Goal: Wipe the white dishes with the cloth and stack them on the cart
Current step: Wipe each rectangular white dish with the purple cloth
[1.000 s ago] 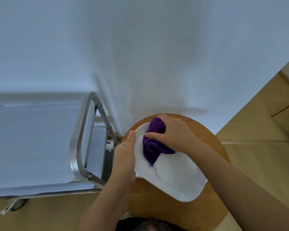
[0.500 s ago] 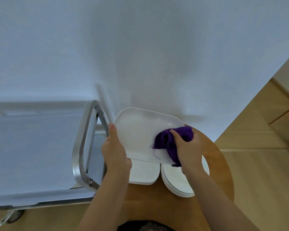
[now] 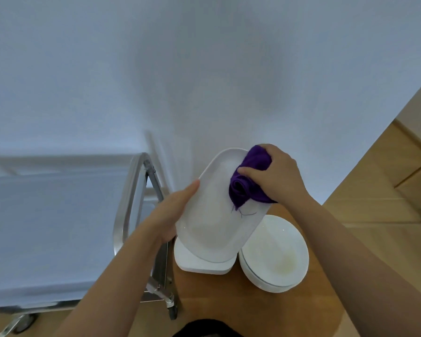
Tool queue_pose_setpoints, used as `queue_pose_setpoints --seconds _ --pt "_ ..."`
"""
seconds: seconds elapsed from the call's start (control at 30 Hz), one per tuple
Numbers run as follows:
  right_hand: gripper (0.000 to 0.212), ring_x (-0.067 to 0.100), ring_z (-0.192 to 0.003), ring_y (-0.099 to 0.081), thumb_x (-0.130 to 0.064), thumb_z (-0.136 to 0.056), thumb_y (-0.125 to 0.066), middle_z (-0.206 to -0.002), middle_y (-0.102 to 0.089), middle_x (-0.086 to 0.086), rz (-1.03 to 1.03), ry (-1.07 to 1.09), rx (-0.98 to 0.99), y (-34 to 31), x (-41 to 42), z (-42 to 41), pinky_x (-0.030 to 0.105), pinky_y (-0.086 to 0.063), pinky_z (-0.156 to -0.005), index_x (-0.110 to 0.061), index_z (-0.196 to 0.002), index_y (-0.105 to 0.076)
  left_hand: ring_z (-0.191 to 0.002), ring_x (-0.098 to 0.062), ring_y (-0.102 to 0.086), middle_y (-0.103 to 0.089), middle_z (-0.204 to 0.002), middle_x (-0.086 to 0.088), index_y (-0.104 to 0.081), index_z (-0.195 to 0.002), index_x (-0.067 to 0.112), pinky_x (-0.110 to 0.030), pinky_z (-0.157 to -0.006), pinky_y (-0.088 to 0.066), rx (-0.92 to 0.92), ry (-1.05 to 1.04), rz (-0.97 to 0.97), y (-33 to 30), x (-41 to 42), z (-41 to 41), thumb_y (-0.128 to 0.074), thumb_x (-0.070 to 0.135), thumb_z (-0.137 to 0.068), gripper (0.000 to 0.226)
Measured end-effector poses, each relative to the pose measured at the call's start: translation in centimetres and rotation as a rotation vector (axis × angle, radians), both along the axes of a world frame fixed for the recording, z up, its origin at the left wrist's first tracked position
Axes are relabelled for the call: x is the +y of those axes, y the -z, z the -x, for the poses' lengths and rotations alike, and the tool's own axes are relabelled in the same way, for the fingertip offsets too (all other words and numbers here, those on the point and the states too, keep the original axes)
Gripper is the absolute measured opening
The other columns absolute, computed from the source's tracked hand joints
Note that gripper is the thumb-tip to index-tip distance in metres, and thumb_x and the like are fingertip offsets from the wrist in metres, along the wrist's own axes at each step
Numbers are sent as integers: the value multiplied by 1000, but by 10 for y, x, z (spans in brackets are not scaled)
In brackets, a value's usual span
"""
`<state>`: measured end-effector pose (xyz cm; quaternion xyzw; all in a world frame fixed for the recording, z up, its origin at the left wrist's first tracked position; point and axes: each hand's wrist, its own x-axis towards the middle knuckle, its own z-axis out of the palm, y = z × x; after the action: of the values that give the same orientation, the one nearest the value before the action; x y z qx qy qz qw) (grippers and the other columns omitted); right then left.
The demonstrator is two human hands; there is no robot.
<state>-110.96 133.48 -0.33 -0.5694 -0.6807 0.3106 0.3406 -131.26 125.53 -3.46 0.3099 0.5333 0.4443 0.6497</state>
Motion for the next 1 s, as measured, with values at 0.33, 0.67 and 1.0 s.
queue_pose_setpoints --seconds 0.33,0.67,1.0 --pt "63 5 -83 -53 -38 -76 -75 -97 -54 -12 55 386 458 30 -25 20 2 -40 -49 -18 -128 -45 -77 -25 -68 -72 -80 -8 -65 -83 8 -41 -76 -57 215 -374 9 11 -4 -31 -56 55 -86 48" --pt "55 10 -91 -53 -37 -77 -74 -108 -56 -9 295 77 177 49 -79 17 14 -41 -66 -26 -122 -44 -80 -25 -50 -54 -90 -5 -52 -90 20 -40 -80 -47 236 -448 -21 7 5 -22 -49 62 -87 43" --pt "64 21 -129 -42 -34 -85 -65 -139 -48 5 -482 -126 -257 -13 -27 16 35 -35 -106 -11 -139 -40 -88 -28 -70 -74 -87 -5 -71 -78 27 -47 -80 -57 148 -310 -134 -5 -8 -38 -43 56 -91 43"
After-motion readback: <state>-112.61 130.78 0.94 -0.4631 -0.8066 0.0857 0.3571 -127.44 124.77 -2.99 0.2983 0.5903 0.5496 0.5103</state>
